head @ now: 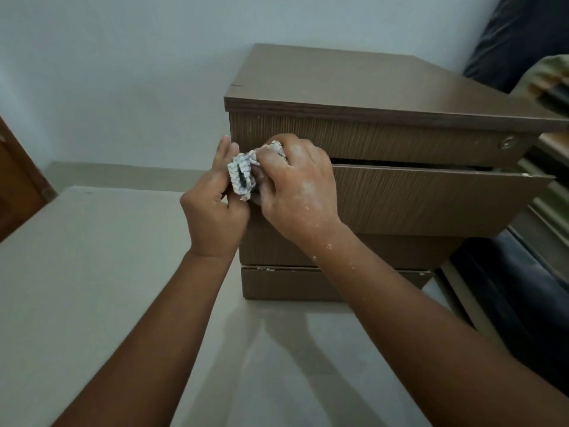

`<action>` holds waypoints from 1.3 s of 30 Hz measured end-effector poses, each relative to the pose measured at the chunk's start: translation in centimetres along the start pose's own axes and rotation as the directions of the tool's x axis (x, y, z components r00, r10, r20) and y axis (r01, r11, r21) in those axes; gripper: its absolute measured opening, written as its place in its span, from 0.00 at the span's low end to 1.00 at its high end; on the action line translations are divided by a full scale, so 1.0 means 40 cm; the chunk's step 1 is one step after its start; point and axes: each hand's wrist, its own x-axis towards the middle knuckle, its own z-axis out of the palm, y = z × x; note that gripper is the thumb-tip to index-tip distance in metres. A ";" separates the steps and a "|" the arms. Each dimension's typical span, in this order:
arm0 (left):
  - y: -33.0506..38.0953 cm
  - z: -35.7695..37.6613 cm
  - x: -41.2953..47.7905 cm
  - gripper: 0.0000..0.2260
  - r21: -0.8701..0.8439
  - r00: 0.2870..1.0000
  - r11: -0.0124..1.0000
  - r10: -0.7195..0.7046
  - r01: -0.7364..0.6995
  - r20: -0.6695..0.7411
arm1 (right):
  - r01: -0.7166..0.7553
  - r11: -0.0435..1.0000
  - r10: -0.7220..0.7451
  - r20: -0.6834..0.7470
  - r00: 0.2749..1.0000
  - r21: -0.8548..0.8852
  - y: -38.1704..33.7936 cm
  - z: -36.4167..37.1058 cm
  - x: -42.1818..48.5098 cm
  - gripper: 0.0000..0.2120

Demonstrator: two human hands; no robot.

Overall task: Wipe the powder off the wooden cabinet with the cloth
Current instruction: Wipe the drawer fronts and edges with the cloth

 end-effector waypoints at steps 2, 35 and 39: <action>-0.003 0.005 -0.001 0.16 0.009 0.999 0.999 0.050 -0.050 -0.009 | 0.005 0.999 -0.005 -0.008 1.000 -0.040 0.031 -0.009 -0.012 0.12; -0.025 0.055 -0.019 0.16 -0.113 0.998 0.992 -0.059 0.059 0.005 | -0.367 0.903 0.291 -0.310 0.905 -0.222 0.718 -0.320 -0.236 0.06; -0.040 0.051 -0.024 0.15 -0.063 1.000 0.998 0.008 -0.006 0.025 | -0.778 0.592 0.771 -0.430 0.470 0.210 0.705 -0.319 -0.281 0.18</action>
